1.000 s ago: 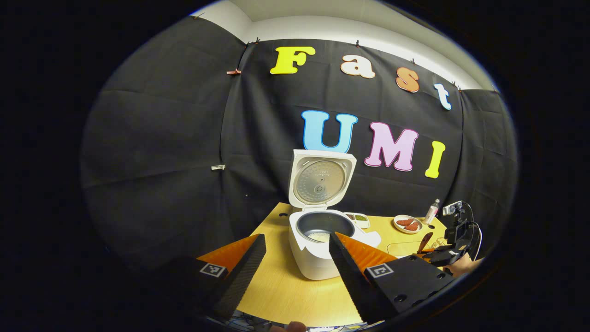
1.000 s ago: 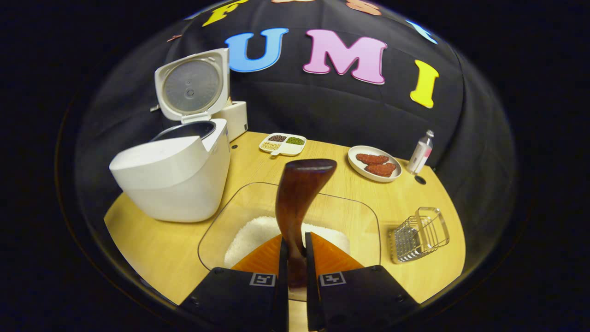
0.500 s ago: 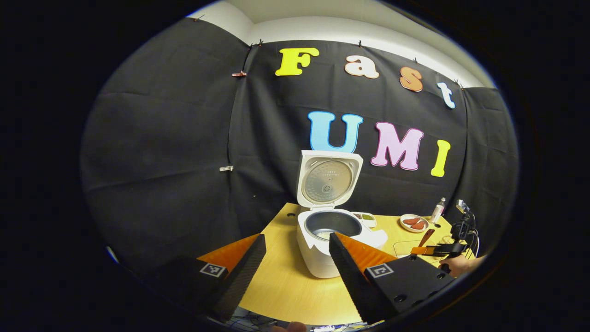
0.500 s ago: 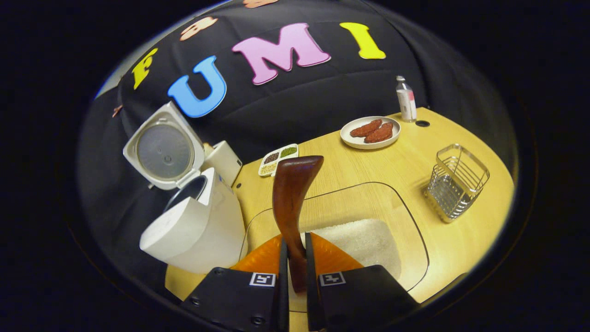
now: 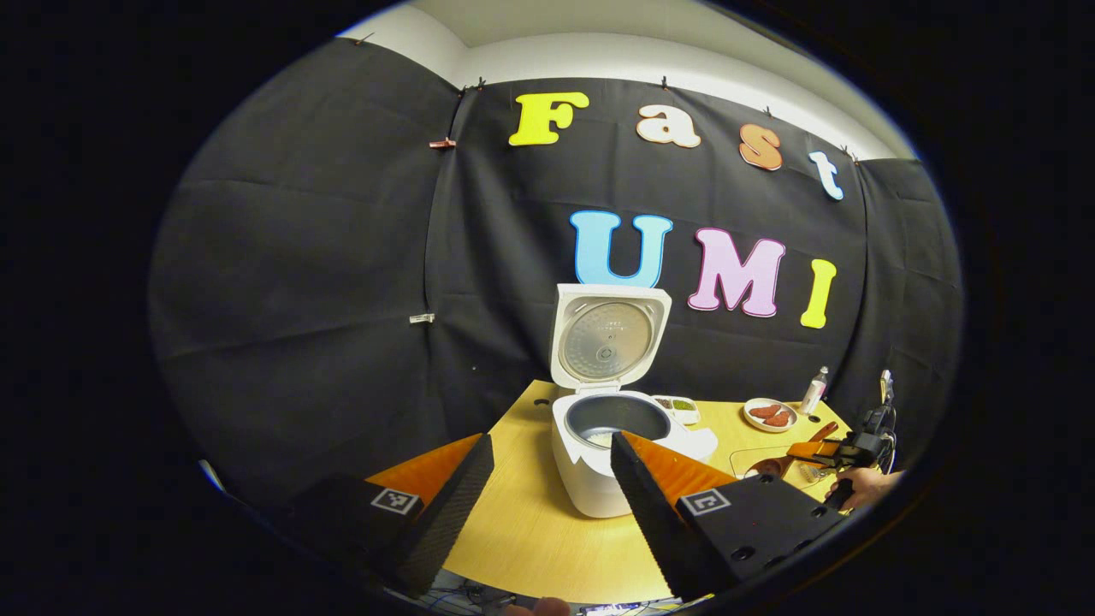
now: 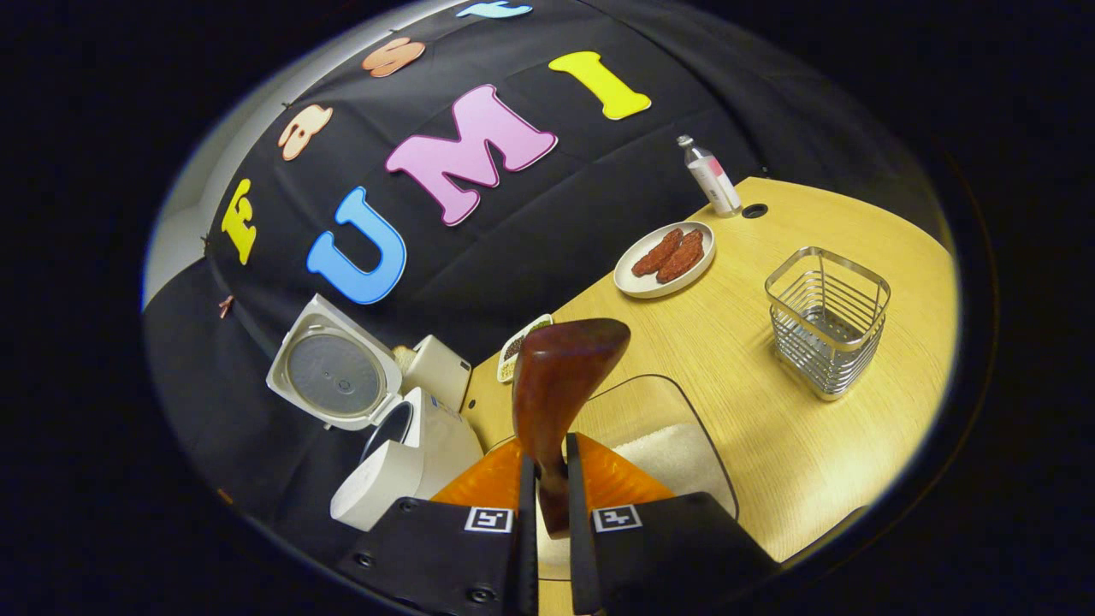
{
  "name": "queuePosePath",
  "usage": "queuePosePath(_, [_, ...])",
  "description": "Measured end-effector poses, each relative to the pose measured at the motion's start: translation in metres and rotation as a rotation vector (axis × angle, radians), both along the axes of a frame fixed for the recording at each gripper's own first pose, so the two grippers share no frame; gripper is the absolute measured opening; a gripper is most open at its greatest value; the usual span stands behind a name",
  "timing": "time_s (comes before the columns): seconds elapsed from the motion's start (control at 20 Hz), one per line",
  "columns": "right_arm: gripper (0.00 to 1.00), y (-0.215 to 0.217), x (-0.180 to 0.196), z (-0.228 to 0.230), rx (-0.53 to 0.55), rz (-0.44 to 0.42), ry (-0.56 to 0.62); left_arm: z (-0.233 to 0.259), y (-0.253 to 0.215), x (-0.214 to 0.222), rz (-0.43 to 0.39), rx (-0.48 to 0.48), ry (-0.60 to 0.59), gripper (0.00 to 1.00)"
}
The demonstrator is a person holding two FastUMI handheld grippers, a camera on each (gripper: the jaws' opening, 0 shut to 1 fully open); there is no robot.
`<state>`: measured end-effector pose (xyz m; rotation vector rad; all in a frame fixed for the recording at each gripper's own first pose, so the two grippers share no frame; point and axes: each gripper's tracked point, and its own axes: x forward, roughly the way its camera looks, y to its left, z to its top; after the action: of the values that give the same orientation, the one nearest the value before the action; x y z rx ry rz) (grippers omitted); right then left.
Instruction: Close the left gripper, press the button to open the rice cooker; take a wooden spoon from the chopstick holder with the right hand, scoop a spoonful of rice and pour it into the rice cooker, then put the wooden spoon back into the chopstick holder.
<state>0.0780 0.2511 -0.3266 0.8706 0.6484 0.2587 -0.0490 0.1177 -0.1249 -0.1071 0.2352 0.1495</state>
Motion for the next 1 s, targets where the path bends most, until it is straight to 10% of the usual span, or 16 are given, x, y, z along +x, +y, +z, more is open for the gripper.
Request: queuePosePath(1.0, [0.11,-0.030,0.032,0.118,0.161,-0.132,0.015,0.000,-0.007,0.007,-0.025,-0.013,-0.017,0.95])
